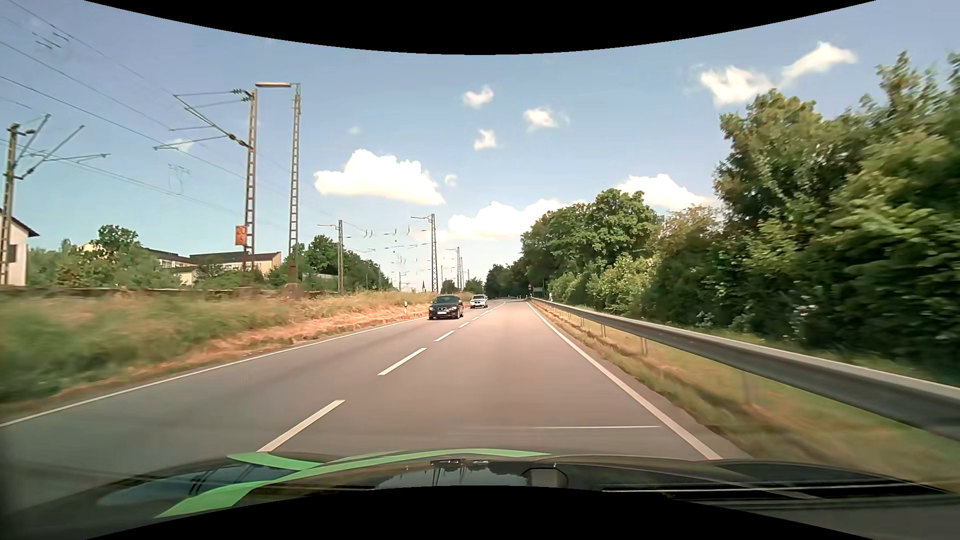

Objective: Follow the waypoints while adhering to traffic rules and regulations

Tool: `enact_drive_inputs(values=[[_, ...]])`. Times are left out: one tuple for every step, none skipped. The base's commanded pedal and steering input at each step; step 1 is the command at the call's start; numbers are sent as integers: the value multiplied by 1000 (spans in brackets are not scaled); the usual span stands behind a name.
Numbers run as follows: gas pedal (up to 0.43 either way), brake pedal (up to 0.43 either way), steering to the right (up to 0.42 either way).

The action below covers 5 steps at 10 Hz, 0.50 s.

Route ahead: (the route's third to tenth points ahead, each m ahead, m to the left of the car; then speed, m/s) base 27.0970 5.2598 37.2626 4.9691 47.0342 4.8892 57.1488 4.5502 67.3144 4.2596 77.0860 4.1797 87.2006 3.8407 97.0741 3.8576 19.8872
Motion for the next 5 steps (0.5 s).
enact_drive_inputs(values=[[220, 0, 2], [220, 0, 2], [220, 0, 2], [220, 0, 2], [220, 0, 2]])
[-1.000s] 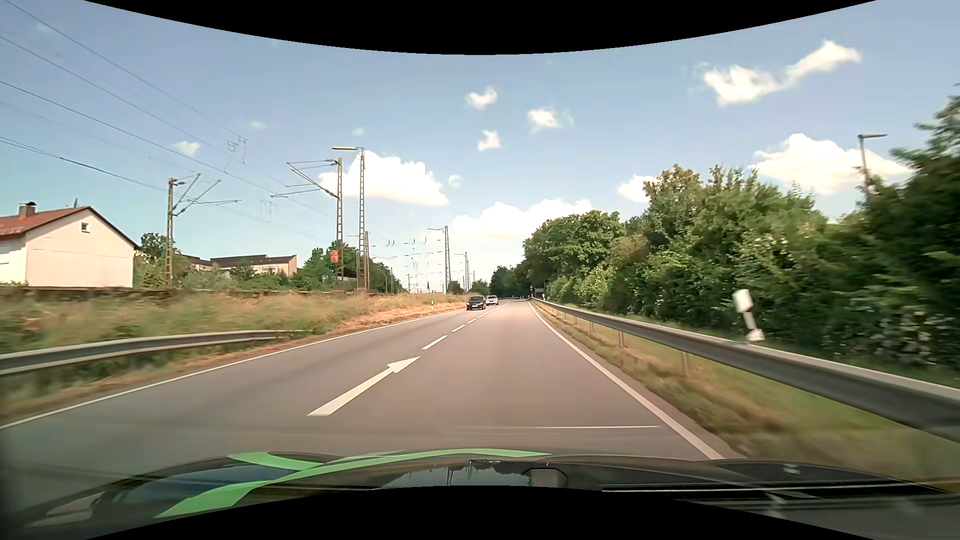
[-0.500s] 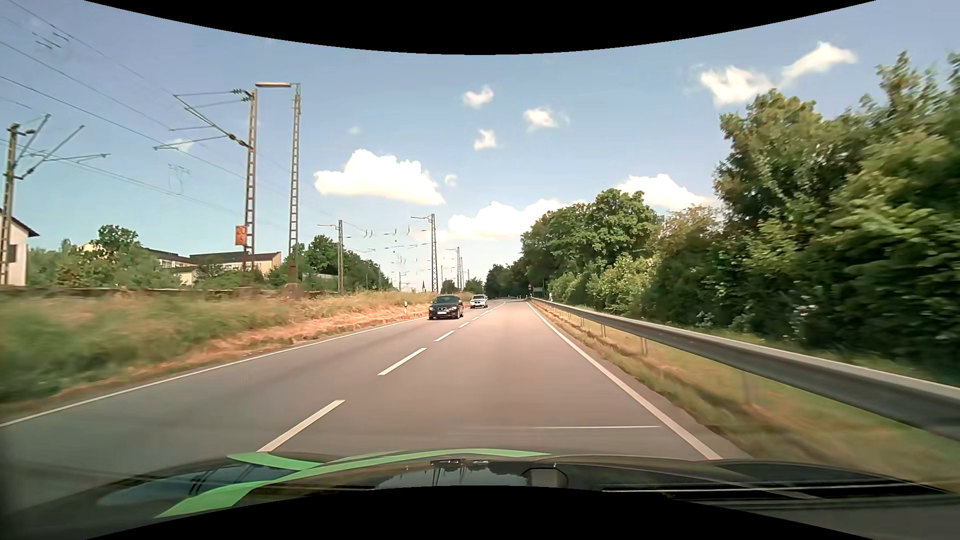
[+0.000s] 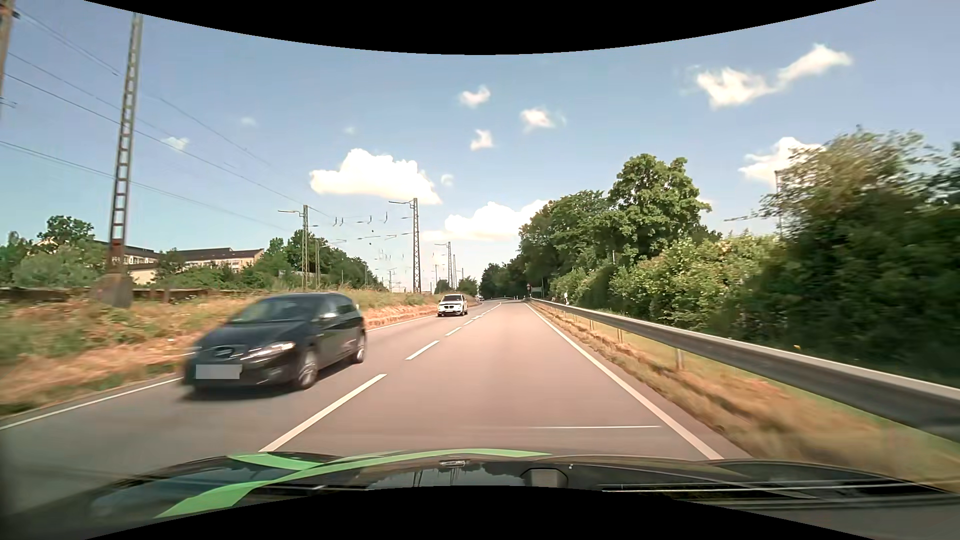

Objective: Follow the waypoints while adhering to traffic rules and regulations

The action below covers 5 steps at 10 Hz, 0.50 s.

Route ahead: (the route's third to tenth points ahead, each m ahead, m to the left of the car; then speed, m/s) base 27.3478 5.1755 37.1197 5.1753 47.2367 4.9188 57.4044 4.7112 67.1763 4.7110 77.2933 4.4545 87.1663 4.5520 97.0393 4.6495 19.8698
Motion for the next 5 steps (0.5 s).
enact_drive_inputs(values=[[220, 0, 2], [209, 0, 2], [197, 0, 2], [169, 0, 2], [157, 0, 2]])
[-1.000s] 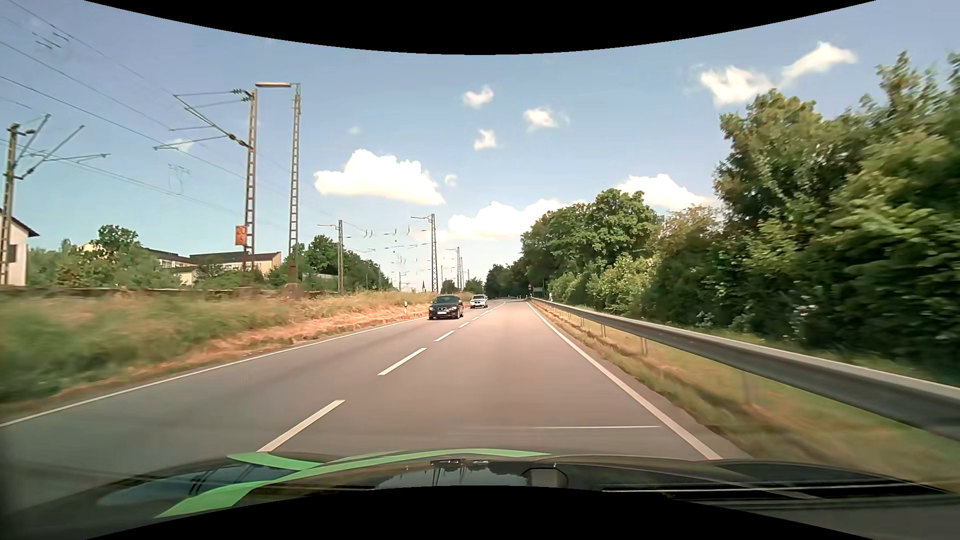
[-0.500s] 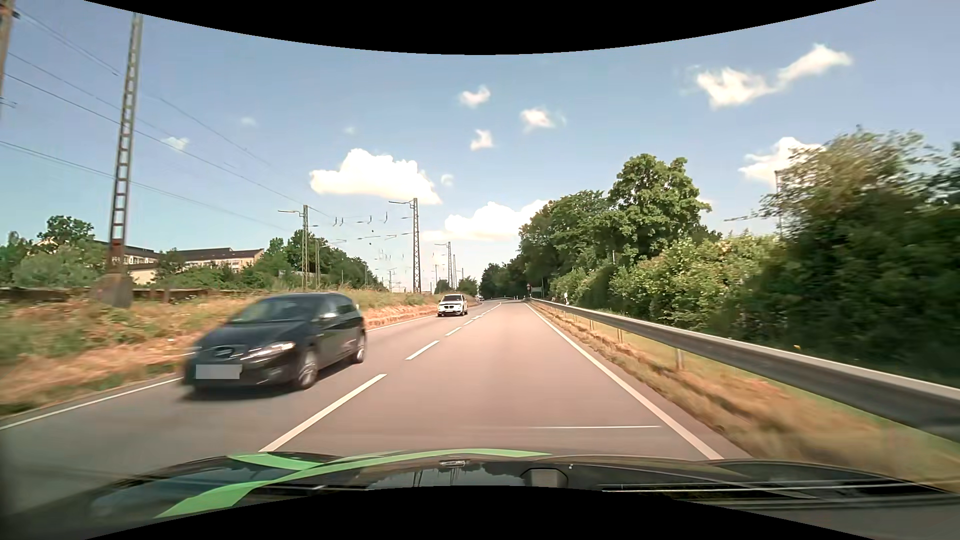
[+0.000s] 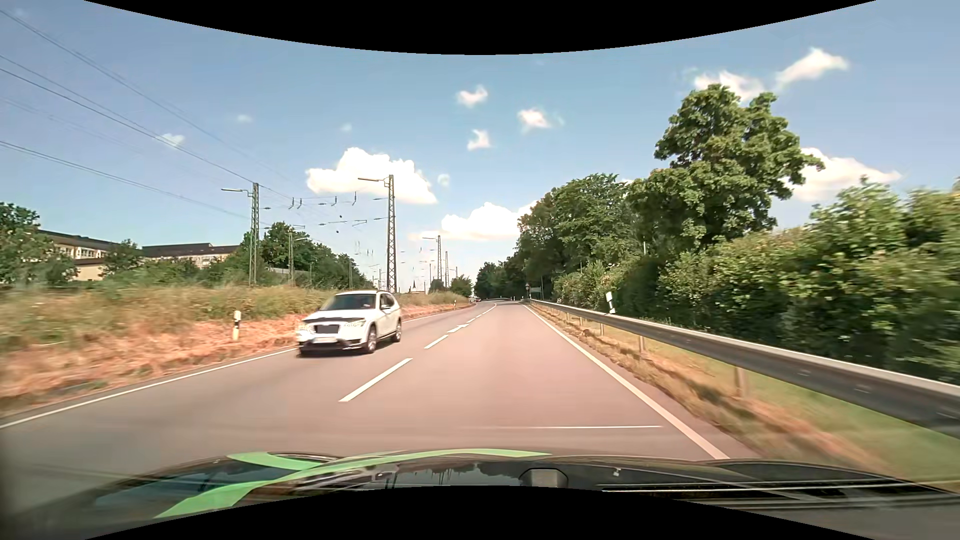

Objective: Follow the waypoints while adhering to traffic rules and regulations

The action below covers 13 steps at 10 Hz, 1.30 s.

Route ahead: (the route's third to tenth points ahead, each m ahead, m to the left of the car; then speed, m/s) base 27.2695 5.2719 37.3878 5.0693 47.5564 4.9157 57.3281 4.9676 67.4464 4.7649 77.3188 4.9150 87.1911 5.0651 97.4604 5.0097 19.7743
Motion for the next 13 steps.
enact_drive_inputs(values=[[157, 0, 2], [157, 0, 2], [157, 0, 2], [169, 0, 2], [189, 0, 2], [209, 0, 2], [209, 0, 2], [228, 0, 2], [228, 0, 0], [228, 0, -1], [228, 0, -1], [220, 0, -1], [220, 0, -1]])
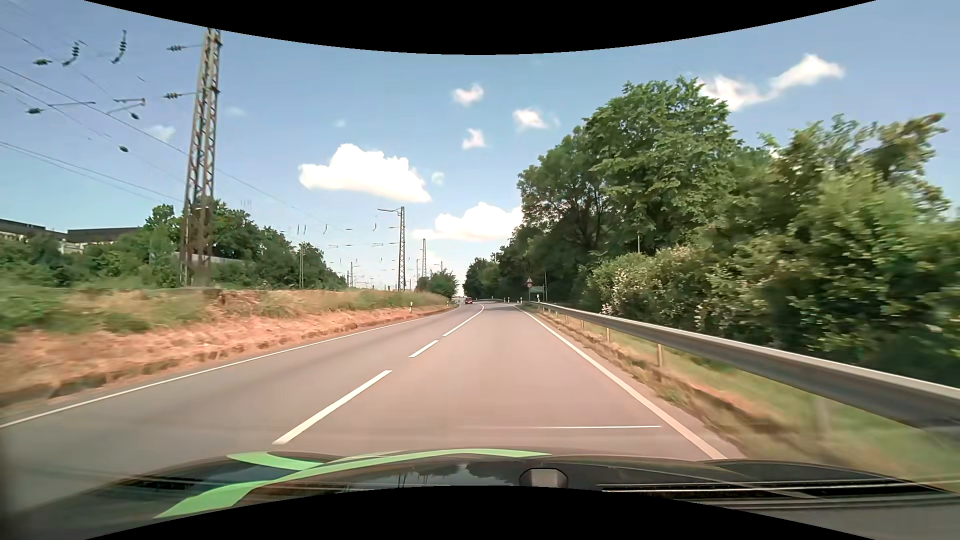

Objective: Follow the waypoints while adhering to traffic rules and regulations

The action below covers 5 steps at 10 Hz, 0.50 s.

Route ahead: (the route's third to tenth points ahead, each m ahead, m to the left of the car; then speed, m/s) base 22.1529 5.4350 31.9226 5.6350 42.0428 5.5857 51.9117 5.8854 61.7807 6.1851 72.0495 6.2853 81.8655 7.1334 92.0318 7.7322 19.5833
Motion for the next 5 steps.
enact_drive_inputs(values=[[197, 0, -2], [189, 0, -2], [169, 0, -2], [169, 0, -2], [169, 0, -2]])
